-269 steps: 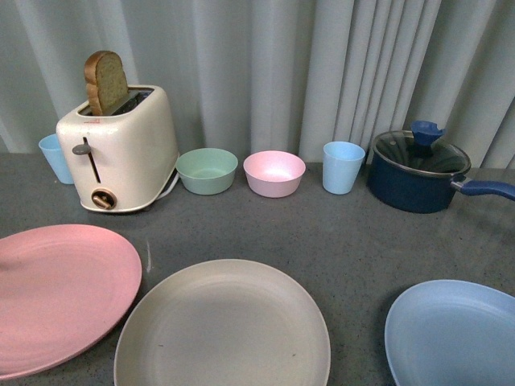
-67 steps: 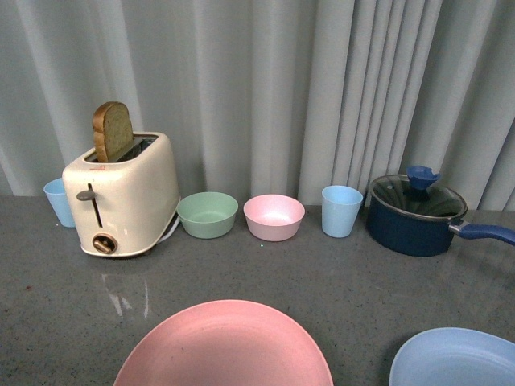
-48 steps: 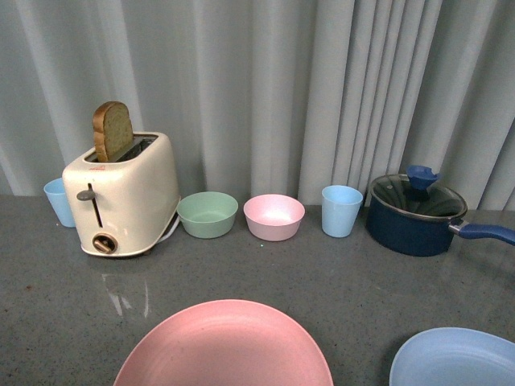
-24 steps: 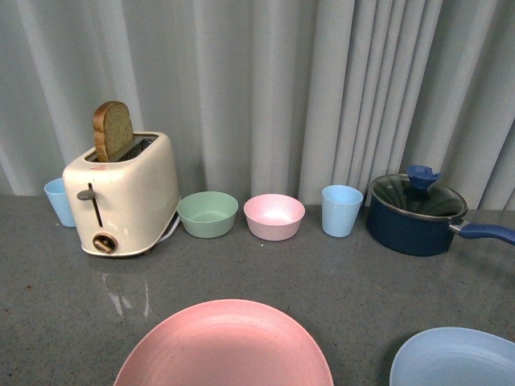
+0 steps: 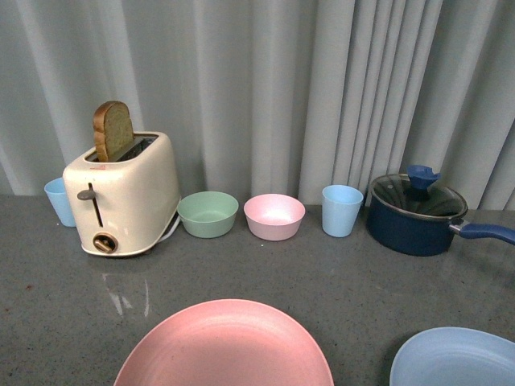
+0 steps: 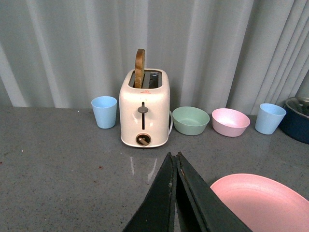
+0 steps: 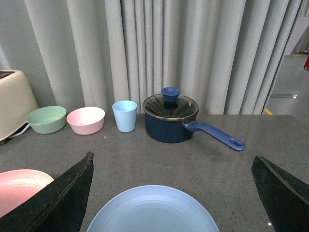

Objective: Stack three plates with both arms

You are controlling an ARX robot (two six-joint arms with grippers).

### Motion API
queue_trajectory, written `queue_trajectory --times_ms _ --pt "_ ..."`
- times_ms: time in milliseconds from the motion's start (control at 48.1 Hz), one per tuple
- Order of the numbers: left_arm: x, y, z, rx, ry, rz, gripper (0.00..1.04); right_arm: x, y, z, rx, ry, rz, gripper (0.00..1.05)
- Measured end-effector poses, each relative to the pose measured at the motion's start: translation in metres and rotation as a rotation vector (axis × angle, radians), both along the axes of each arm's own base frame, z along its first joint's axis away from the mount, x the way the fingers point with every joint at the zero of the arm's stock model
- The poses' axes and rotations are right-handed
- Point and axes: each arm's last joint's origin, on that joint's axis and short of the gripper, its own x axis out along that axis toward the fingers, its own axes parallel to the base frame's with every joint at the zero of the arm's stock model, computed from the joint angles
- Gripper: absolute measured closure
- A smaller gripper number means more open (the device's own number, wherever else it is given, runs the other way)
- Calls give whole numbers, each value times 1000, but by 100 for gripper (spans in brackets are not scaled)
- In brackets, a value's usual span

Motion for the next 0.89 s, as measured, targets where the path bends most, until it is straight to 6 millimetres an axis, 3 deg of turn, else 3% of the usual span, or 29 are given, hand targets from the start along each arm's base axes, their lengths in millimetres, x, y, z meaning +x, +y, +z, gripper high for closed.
queue_trajectory --times_ms 312,520,666,708,770,791,895 --pt "-12 0 -3 0 6 0 101 0 0 0 0 0 0 7" --pt "-12 0 -3 0 6 0 52 0 0 0 0 0 0 7" --pt "-12 0 -3 0 6 0 29 0 0 0 0 0 0 7" --pt "-12 0 -3 0 6 0 22 0 -1 -1 41 81 -2 7" --pt "-12 0 -3 0 6 0 9 5 -9 4 178 388 -9 7" --pt "-12 0 -3 1 6 -2 6 6 -9 4 185 400 -11 7" --pt "-13 0 -3 3 6 -1 8 27 -36 3 257 536 -82 7"
